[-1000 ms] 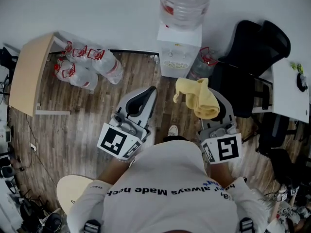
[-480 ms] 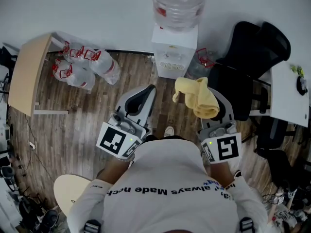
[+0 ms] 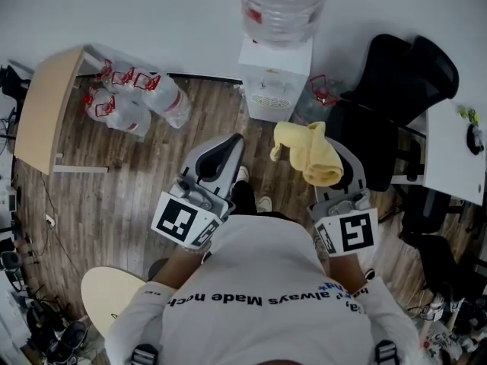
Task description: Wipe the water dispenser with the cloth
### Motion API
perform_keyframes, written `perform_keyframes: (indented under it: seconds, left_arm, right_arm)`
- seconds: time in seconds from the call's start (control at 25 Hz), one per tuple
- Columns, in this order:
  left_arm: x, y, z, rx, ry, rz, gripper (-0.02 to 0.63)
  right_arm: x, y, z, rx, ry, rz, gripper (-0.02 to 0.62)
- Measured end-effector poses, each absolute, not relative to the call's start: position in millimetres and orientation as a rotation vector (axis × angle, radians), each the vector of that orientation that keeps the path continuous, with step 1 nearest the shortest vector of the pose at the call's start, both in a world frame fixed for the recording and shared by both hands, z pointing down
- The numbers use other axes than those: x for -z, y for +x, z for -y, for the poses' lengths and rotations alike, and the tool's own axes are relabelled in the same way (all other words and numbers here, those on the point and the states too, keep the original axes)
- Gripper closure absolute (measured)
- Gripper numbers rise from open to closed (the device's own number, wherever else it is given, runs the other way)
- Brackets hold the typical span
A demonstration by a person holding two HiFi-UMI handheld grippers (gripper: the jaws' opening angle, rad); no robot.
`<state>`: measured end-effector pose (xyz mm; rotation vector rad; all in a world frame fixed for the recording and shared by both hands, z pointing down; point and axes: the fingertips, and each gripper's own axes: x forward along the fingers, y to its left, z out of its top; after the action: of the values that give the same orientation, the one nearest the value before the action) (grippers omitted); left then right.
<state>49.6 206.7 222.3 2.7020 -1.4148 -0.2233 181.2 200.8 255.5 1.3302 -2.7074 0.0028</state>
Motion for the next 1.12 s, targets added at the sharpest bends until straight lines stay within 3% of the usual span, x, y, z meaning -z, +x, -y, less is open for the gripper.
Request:
perform_keyframes:
  seconds: [1.12]
  left_arm:
    - [-224,5,-126,0.247,2.705,1.405,0.586]
  right_arm:
    - [-253,134,-121,0.028,1.326,2.701,0.529]
